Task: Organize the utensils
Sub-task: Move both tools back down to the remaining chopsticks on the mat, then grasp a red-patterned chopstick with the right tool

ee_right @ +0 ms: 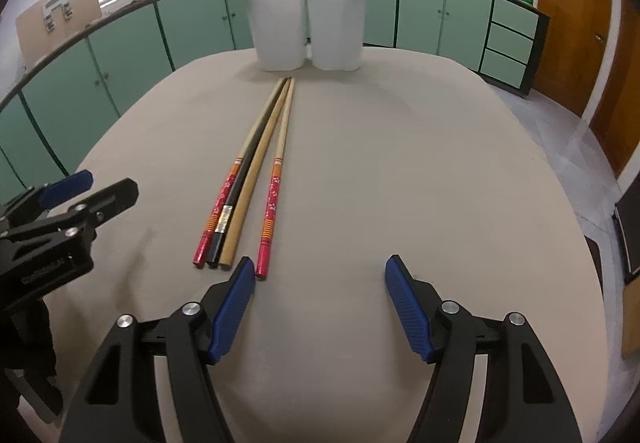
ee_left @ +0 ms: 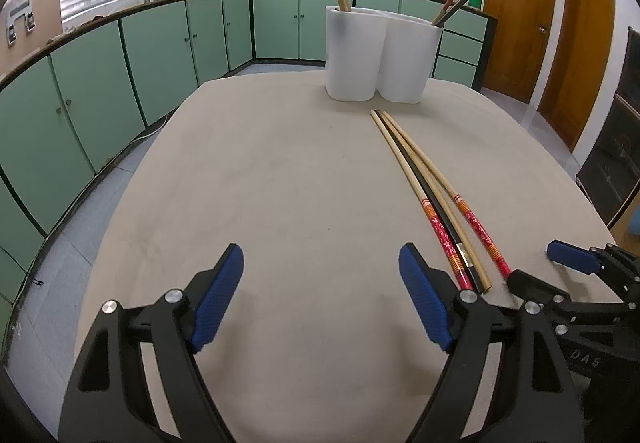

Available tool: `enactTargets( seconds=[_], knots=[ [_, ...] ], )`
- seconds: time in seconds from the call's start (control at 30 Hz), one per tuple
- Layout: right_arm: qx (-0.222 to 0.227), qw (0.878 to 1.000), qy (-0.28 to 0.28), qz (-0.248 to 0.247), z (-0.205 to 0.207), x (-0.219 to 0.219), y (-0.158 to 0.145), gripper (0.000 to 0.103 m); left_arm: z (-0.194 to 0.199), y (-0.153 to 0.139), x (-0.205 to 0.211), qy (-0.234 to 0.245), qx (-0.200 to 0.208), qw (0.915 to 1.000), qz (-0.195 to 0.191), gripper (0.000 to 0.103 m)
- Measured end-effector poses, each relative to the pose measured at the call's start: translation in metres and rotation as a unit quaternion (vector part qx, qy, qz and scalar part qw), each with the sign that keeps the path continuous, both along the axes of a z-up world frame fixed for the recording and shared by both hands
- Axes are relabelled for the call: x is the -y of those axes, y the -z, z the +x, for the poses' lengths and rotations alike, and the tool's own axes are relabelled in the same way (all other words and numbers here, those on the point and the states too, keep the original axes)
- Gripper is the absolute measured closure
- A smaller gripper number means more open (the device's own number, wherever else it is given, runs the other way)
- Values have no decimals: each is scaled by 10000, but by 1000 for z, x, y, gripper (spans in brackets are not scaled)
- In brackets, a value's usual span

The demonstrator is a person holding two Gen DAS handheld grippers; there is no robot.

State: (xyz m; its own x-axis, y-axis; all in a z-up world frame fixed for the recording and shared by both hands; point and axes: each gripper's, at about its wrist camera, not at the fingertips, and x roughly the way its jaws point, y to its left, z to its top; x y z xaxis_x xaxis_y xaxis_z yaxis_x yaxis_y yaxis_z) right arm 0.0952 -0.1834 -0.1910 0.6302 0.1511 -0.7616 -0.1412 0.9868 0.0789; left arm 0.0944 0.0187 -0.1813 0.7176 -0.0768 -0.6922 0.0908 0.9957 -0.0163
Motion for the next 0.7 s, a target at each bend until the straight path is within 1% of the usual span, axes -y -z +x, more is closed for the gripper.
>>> enactTargets(
  seconds=[0.13,0.17,0.23,0.3,0.43,0.5,0.57,0.63,0.7],
  knots=[
    [34,9998,-178,65,-4,-6,-1,43,0,0,1,4,-4,10000,12,25],
    [13,9997,-235,65,-4,-9,0,48,0,0,1,7,-6,10000,11,25],
    [21,9997,-259,-20,-3,-14,1,53,0,0,1,6,-5,10000,16,25],
    [30,9996,-291,-33,-1,-17,1,63,0,0,1,10,-8,10000,19,25],
    [30,9993,-360,-28,1,-21,1,78,0,1,3,19,-37,10000,30,24],
    [21,9989,-471,-18,2,-25,1,93,0,2,4,23,-51,10000,26,24],
    [44,9986,-520,-90,1,-28,1,96,0,3,6,35,-63,10000,32,24],
    [59,9986,-516,-105,1,-29,1,96,-1,3,8,54,-73,10000,22,24],
    [65,9990,-434,-19,1,-24,0,97,-1,3,11,88,-95,9999,3,24]
  ],
)
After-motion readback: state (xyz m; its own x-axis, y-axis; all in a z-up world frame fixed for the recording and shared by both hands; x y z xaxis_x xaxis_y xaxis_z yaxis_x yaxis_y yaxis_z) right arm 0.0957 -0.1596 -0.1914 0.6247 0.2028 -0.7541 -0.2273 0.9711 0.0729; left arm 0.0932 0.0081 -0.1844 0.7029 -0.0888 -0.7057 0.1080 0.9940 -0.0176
